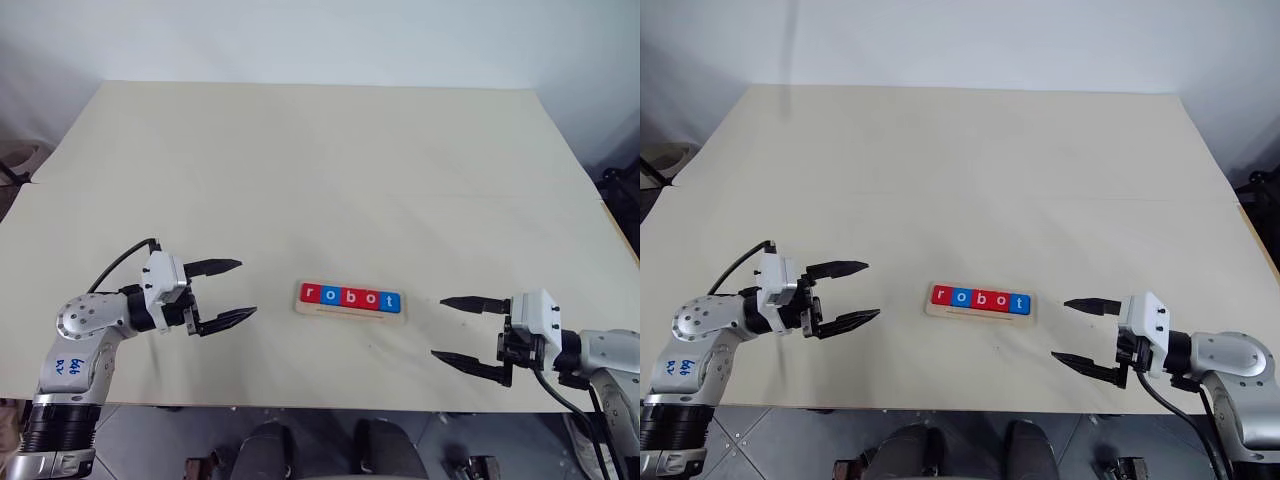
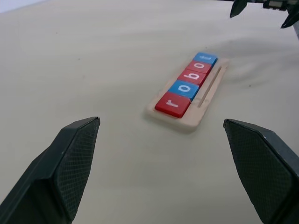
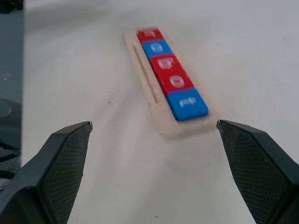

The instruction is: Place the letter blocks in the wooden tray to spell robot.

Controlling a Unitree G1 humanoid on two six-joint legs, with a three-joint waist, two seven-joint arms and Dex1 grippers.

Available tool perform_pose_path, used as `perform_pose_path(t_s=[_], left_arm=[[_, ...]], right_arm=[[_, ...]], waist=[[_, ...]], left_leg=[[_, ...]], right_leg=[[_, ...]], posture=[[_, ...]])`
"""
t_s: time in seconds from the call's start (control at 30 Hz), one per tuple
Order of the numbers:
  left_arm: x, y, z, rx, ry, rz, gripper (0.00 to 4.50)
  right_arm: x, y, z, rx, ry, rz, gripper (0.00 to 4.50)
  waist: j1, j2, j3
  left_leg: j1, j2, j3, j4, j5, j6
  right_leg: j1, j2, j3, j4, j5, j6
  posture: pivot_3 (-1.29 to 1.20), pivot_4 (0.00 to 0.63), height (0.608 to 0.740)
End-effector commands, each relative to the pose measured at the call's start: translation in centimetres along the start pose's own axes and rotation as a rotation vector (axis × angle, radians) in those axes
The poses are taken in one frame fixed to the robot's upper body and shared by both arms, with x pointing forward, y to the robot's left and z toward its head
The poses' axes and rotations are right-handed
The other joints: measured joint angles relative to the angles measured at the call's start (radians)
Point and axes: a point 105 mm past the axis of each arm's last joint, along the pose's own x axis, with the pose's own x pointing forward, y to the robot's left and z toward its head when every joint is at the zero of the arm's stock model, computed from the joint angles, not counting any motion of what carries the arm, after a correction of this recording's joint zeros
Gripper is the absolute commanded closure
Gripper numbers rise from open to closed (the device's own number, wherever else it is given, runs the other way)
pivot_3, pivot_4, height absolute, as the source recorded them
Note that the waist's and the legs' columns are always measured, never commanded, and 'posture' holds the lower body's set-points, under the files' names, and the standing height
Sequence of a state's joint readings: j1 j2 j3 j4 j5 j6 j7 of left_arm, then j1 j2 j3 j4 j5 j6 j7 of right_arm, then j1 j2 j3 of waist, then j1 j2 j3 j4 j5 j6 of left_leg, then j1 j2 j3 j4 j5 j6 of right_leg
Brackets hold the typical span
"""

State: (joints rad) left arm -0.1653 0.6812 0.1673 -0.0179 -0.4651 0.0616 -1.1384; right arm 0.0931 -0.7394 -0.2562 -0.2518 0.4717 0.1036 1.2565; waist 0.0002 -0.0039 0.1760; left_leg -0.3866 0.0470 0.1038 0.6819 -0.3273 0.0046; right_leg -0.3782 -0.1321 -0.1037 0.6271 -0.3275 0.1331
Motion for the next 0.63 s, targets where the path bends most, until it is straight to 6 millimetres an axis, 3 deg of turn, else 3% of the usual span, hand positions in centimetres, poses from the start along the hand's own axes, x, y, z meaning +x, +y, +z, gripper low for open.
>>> perform_pose_path(t_s=[0.03, 0.63], left_arm=[[-0.1, 0.3, 0.5, 0.046, -0.006, -0.003, 0.0], [0.5, 0.8, 0.4, 0.077, 0.013, 0.036, 0.0]], right_arm=[[0.1, -0.1, 1.0, -0.057, -0.048, 0.008, 0.02], [-0.3, -2.0, 0.9, -0.054, -0.05, -0.038, 0.02]], waist=[[0.0, 0.0, 0.0], [0.001, 0.0, 0.0]], left_leg=[[0.0, 0.0, 0.0, 0.0, 0.0, 0.0], [0.0, 0.0, 0.0, 0.0, 0.0, 0.0]], right_leg=[[0.0, 0.0, 0.0, 0.0, 0.0, 0.0], [0.0, 0.0, 0.0, 0.0, 0.0, 0.0]], posture=[[0.0, 0.15, 0.74], [0.0, 0.15, 0.74]])
